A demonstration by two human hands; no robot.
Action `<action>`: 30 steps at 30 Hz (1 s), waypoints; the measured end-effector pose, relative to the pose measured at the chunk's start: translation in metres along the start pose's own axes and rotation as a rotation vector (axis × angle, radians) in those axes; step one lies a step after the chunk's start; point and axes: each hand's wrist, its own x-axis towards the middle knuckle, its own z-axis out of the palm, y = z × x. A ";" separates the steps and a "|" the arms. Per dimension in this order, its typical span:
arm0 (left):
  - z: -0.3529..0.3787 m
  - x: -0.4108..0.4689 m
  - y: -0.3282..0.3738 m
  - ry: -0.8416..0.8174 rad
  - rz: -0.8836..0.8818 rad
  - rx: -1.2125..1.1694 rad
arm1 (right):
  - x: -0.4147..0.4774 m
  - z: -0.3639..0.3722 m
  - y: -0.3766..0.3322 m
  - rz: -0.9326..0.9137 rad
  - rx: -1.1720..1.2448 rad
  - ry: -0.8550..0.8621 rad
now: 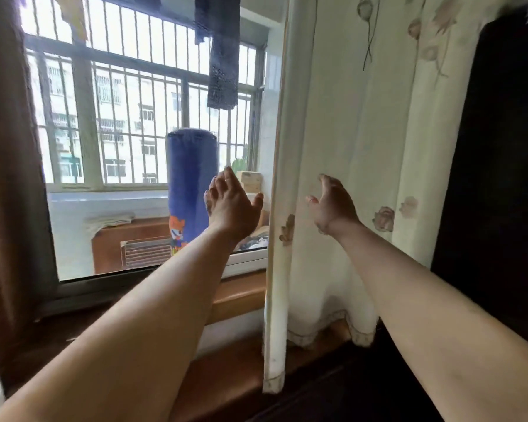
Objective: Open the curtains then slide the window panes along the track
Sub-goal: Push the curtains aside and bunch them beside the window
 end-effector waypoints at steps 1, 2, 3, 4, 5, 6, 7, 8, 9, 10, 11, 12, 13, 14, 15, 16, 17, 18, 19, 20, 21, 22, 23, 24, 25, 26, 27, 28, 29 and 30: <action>0.015 0.001 0.010 -0.024 -0.018 -0.017 | 0.004 -0.004 0.018 0.007 -0.011 -0.010; 0.025 0.001 0.016 -0.047 -0.039 -0.030 | 0.008 -0.006 0.031 0.010 -0.015 -0.015; 0.035 0.002 0.022 -0.069 -0.060 -0.044 | 0.011 -0.008 0.044 0.022 -0.015 -0.022; 0.046 0.002 0.030 -0.087 -0.080 -0.066 | 0.014 -0.011 0.059 0.034 -0.016 -0.021; 0.056 0.004 0.036 -0.102 -0.100 -0.089 | 0.018 -0.012 0.073 0.053 -0.016 -0.024; 0.062 0.005 0.040 -0.110 -0.117 -0.111 | 0.020 -0.013 0.084 0.061 -0.021 -0.022; 0.069 0.007 0.044 -0.111 -0.130 -0.129 | 0.022 -0.014 0.095 0.080 -0.031 -0.031; 0.074 0.009 0.047 -0.108 -0.142 -0.146 | 0.024 -0.014 0.105 0.092 -0.042 -0.037; 0.081 0.014 0.050 -0.105 -0.150 -0.164 | 0.027 -0.016 0.115 0.108 -0.051 -0.048; 0.086 0.018 0.051 -0.100 -0.157 -0.181 | 0.031 -0.016 0.125 0.118 -0.057 -0.051; 0.094 0.023 0.054 -0.103 -0.164 -0.199 | 0.034 -0.017 0.135 0.142 -0.055 -0.058; 0.100 0.027 0.055 -0.105 -0.175 -0.210 | 0.038 -0.016 0.145 0.158 -0.052 -0.052; 0.109 0.033 0.056 -0.105 -0.183 -0.214 | 0.044 -0.016 0.154 0.182 -0.044 -0.049; 0.118 0.038 0.057 -0.105 -0.190 -0.209 | 0.049 -0.016 0.163 0.197 -0.035 -0.041; 0.125 0.044 0.058 -0.099 -0.193 -0.202 | 0.053 -0.015 0.171 0.219 -0.018 -0.035; 0.132 0.049 0.059 -0.093 -0.196 -0.193 | 0.057 -0.014 0.177 0.233 0.006 -0.023; 0.143 0.057 0.061 -0.091 -0.193 -0.191 | 0.064 -0.012 0.185 0.255 0.030 -0.011; 0.151 0.063 0.063 -0.091 -0.190 -0.190 | 0.072 -0.008 0.194 0.265 0.046 0.006; 0.160 0.071 0.066 -0.088 -0.185 -0.192 | 0.078 -0.006 0.200 0.279 0.041 0.018; 0.172 0.080 0.069 -0.081 -0.184 -0.205 | 0.085 -0.006 0.205 0.300 0.039 0.024; 0.182 0.088 0.071 -0.070 -0.192 -0.232 | 0.093 -0.006 0.212 0.321 0.046 0.019; 0.195 0.099 0.075 -0.062 -0.203 -0.273 | 0.104 -0.004 0.221 0.332 0.045 0.010; 0.205 0.107 0.078 -0.061 -0.212 -0.294 | 0.112 -0.003 0.225 0.322 0.055 -0.003; 0.217 0.118 0.082 -0.062 -0.201 -0.298 | 0.123 -0.002 0.232 0.325 0.053 0.006; 0.226 0.126 0.085 -0.074 -0.179 -0.280 | 0.133 0.002 0.242 0.342 0.039 0.038; 0.237 0.137 0.091 -0.093 -0.149 -0.259 | 0.147 0.006 0.253 0.364 0.000 0.048; 0.250 0.147 0.098 -0.113 -0.124 -0.235 | 0.159 0.007 0.260 0.378 0.022 0.048; 0.261 0.153 0.104 -0.132 -0.085 -0.201 | 0.168 0.007 0.266 0.379 0.032 0.033; 0.273 0.160 0.112 -0.161 -0.050 -0.182 | 0.176 0.006 0.271 0.382 0.056 0.012; 0.285 0.166 0.115 -0.184 -0.024 -0.166 | 0.183 0.010 0.275 0.390 0.064 0.007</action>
